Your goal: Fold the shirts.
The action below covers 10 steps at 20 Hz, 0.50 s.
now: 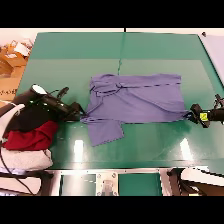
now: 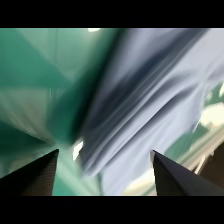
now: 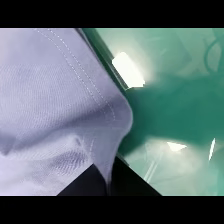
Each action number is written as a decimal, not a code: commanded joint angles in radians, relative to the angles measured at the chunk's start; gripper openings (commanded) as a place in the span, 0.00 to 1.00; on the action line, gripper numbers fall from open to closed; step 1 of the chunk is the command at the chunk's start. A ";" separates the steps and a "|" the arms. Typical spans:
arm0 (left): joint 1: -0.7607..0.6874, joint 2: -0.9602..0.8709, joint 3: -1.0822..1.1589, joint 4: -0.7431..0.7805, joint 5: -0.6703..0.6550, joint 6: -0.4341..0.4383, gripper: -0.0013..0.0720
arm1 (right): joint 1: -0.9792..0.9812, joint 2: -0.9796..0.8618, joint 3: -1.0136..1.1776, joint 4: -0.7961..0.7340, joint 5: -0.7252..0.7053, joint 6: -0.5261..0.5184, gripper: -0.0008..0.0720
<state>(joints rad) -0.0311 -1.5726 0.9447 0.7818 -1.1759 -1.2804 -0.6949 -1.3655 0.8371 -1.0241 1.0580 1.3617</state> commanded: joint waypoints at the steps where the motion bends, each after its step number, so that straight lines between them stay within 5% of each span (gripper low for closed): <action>1: -0.056 0.002 -0.031 -0.026 0.101 0.018 0.59 | 0.004 -0.002 0.001 0.002 0.004 -0.002 0.03; 2: -0.056 0.002 -0.031 -0.026 0.066 0.043 0.40 | 0.003 -0.002 0.001 0.002 0.004 -0.002 0.03; 5: -0.056 0.002 -0.031 -0.019 -0.013 0.063 0.34 | 0.003 -0.002 0.001 0.002 0.004 -0.002 0.03; 6: -0.056 0.002 -0.031 -0.018 -0.017 0.079 0.14 | 0.004 -0.002 0.001 0.002 0.004 -0.002 0.03; 7: -0.056 0.002 -0.031 -0.015 -0.015 0.086 0.06 | 0.004 -0.002 0.001 0.002 0.004 -0.002 0.03; 10: -0.056 0.003 -0.011 0.029 -0.016 0.084 0.06 | 0.004 -0.002 -0.005 0.020 0.035 0.000 0.03</action>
<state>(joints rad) -0.0860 -1.5723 0.9195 0.7937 -1.1687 -1.2083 -0.6922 -1.3666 0.8360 -1.0203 1.0683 1.3602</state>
